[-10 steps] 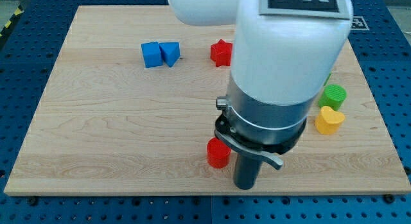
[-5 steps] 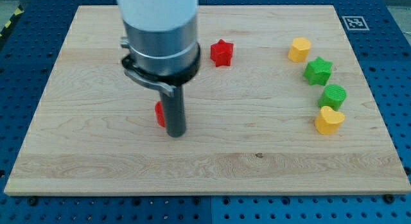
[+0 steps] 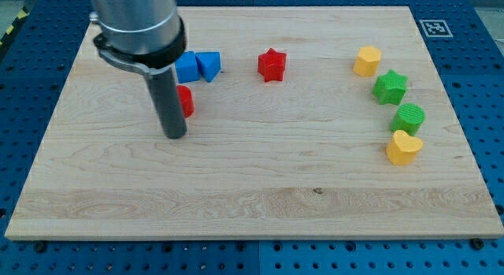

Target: Slide red circle towards blue cube

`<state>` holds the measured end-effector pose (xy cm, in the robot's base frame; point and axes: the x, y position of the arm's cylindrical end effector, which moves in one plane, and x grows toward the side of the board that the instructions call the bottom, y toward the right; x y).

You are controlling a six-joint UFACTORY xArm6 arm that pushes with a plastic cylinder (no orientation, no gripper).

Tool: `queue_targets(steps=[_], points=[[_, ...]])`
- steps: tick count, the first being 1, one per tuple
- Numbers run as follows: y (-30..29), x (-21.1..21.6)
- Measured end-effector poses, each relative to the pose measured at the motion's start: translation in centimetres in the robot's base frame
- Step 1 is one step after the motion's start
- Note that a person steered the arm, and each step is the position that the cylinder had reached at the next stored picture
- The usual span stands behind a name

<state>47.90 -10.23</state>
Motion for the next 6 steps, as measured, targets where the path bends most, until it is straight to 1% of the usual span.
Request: queue_targets(steps=[1,2,4,5,6], points=[[1.4,-2.3],[0.4,-4.1],[-1.5,-5.6],[-1.8,-5.6],[-3.6,-5.5]])
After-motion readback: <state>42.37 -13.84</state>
